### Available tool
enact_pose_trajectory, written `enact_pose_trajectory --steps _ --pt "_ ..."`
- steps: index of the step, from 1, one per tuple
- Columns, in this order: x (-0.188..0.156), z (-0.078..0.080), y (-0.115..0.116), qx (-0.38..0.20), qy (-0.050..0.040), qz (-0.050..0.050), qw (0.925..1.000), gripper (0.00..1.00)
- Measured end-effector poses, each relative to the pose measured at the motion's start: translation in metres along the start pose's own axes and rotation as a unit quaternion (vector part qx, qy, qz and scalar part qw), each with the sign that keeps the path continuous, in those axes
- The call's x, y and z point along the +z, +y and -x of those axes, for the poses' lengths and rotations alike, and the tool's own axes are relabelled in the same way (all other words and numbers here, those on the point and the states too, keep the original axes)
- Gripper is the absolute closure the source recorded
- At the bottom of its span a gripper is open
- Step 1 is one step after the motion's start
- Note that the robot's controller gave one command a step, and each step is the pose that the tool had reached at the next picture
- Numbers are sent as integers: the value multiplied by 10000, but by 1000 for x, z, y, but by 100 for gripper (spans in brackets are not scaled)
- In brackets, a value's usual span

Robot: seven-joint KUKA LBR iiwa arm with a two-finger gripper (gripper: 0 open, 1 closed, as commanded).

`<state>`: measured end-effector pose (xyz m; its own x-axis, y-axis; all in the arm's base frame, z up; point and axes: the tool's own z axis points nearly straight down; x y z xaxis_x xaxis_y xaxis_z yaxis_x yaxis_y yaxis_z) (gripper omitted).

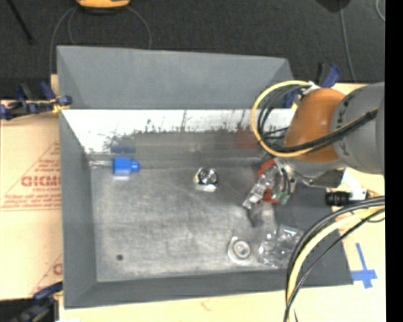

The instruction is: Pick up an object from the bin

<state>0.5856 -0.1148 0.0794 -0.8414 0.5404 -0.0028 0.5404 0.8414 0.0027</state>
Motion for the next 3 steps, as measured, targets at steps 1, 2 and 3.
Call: enact_pose_trajectory --steps 1,2,3 --pt "-43 6 15 10 -23 12 10000 100" --pt "-114 -15 -3 1272 -22 2 9919 100" --pt "-209 10 -43 134 -47 -14 9999 100"
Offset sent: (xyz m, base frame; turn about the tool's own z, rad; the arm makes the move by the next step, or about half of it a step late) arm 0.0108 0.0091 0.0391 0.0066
